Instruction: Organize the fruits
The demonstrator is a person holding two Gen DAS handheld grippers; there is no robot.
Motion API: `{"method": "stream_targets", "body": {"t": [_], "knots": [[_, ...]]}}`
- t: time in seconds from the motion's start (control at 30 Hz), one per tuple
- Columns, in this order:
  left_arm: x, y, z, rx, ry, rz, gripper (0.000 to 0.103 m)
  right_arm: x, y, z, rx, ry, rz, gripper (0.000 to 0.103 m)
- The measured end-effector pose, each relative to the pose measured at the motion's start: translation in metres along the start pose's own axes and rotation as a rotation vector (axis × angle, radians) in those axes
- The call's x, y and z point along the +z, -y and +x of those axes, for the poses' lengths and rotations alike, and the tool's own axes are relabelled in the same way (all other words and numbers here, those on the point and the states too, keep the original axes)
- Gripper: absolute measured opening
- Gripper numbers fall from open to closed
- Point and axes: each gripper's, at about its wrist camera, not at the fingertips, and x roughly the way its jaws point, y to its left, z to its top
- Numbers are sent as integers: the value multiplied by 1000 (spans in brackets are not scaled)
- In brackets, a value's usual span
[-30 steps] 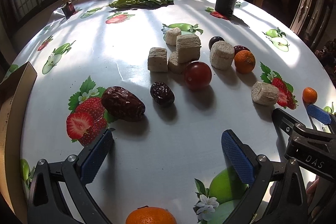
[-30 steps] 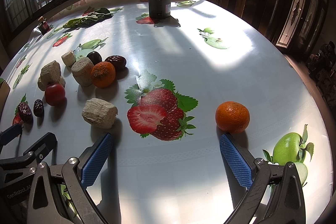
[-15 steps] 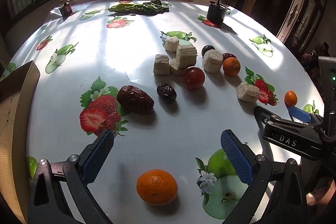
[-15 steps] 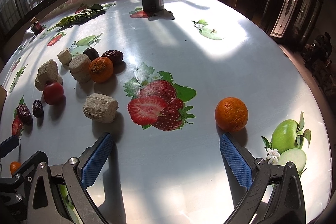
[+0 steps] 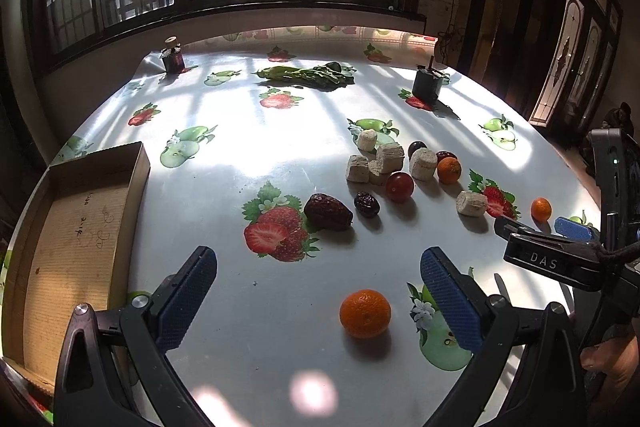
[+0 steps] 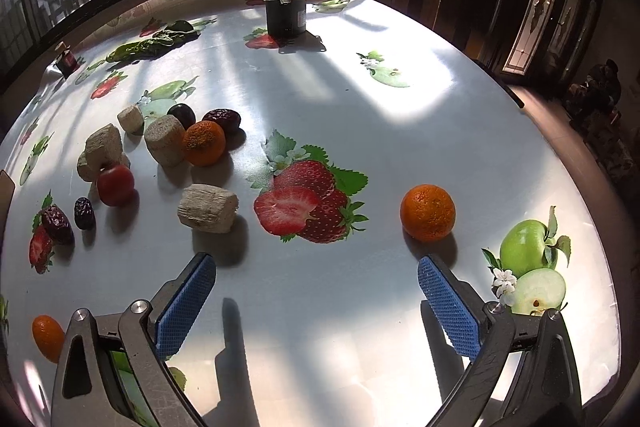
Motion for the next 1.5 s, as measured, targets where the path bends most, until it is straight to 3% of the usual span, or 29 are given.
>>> {"method": "stream_targets", "body": {"t": [0.23,0.43,1.3,1.5], "knots": [[-3,-6,-13,-4,39,-8,102,-17,-8,-59,124,128,81,102],[-6,-12,-16,-13,32,-28,102,-28,-22,-70,96,164,28,102],[-8,-33,-17,-20,34,-66,102,-40,-62,-68,188,132,-75,102],[5,-78,-16,29,43,-135,102,-39,-70,-66,249,94,-101,102]]}}
